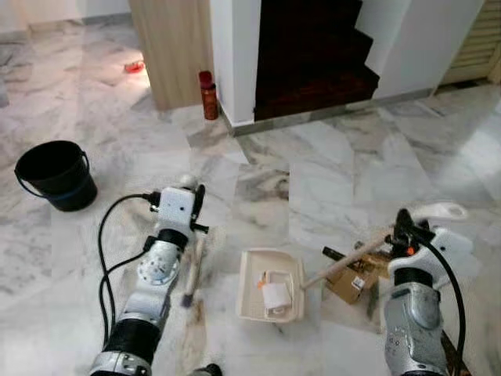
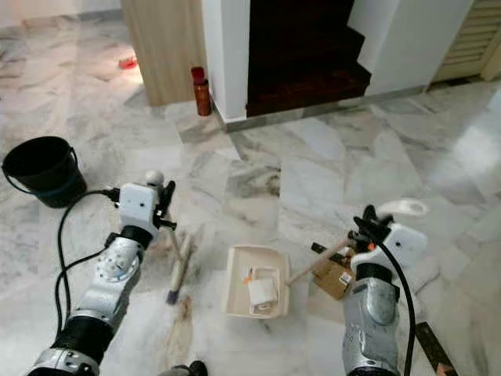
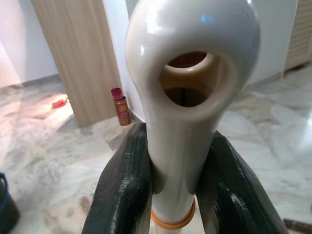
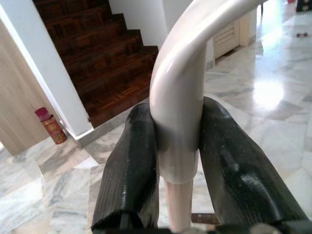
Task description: Sweep floor
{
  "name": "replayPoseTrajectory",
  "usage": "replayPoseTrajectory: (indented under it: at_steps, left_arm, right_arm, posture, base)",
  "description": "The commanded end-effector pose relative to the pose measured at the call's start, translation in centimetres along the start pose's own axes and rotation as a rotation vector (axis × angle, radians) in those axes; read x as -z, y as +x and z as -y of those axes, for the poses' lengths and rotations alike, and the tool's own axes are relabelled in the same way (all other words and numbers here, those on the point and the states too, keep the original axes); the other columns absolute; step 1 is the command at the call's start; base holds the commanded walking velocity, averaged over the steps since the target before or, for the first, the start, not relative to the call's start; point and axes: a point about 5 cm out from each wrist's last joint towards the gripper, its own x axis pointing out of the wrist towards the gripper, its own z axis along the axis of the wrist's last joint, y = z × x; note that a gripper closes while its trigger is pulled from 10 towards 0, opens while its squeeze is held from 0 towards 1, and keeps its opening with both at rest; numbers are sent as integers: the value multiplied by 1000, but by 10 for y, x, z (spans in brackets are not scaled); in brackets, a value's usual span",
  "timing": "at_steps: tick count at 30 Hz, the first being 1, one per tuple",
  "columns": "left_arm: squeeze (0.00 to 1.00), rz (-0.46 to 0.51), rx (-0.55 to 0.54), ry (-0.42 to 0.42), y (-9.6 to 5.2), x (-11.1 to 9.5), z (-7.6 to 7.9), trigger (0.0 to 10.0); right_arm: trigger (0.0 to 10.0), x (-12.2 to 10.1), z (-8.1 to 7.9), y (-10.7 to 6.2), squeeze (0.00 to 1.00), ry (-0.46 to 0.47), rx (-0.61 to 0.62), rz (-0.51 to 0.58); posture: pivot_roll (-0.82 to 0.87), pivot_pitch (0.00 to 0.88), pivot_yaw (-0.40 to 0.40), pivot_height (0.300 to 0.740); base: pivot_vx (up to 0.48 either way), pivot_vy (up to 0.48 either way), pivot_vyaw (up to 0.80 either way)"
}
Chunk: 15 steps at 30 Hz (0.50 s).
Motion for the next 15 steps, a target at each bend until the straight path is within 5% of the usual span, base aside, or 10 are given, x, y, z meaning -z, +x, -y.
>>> replayPoseTrajectory:
  at_steps: [1,10,15]
  left_arm:
    - [0,35,-8,12,4,-7,-4,10000]
    - [0,33,-4,3,3,-7,-3,10000]
    - [0,34,-1,4,3,-7,-2,10000]
  right_arm:
    - [10000,-6,-1,3,0,7,-5,26]
    - [10000,-5,-3,4,0,-4,-21,21]
    - [10000,-5,-4,4,0,-4,-25,23]
  posture:
    - [22,95,-43,740]
    - [28,89,-42,740]
    - [28,78,-40,740]
  base:
    - [0,0,0]
    - [0,203,0]
    - [0,303,800]
